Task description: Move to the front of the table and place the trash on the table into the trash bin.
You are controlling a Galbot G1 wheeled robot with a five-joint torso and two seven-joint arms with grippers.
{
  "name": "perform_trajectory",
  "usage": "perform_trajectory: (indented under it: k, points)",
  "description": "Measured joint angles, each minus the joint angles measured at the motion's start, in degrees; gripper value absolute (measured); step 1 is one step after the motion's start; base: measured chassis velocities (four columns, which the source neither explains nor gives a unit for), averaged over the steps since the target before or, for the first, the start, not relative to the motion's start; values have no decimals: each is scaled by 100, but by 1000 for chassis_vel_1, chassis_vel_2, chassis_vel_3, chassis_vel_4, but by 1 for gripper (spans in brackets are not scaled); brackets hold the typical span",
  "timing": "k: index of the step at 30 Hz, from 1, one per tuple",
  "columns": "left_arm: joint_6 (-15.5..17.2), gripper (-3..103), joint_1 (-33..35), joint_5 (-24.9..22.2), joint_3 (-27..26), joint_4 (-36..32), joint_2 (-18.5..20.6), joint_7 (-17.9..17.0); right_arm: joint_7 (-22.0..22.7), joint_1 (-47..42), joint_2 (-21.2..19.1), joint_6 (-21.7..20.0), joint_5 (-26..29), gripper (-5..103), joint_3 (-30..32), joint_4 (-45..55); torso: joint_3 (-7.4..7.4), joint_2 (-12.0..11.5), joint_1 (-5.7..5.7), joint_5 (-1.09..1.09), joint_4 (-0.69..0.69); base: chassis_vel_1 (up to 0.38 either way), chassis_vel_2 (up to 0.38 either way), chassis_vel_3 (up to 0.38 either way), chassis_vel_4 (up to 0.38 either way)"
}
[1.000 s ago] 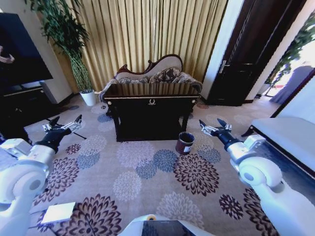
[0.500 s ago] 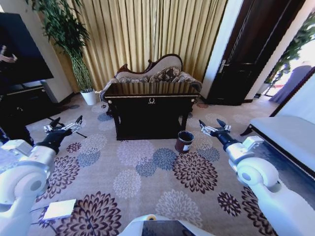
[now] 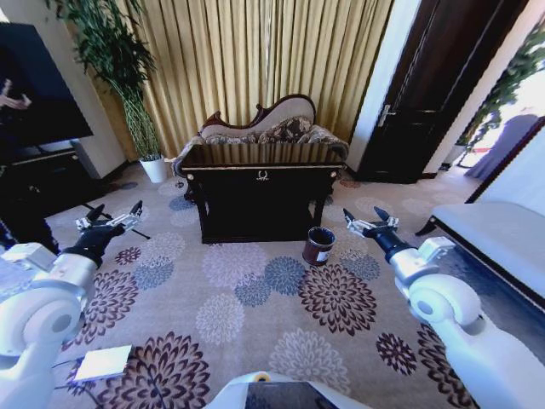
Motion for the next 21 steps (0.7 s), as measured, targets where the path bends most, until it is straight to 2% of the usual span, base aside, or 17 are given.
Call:
perform_trajectory:
  k: [7, 13, 21]
  points:
    - [1, 100, -32, -88, 57, 5, -1, 44, 5, -10, -59, -47, 112, 100, 16, 65, 0, 0, -1, 0, 0, 0, 0, 0, 0]
    - [2, 100, -84, -69, 110, 12, 45, 41, 11, 39, -55, 71, -120, 100, 51, -18, 0, 0, 0, 1, 0, 0, 0, 0, 0]
    - [1, 100, -170, 352, 222, 54, 126, 7, 88, -78, -22, 75, -430, 100, 189, -27, 0, 0, 0, 0, 0, 0, 0, 0, 0]
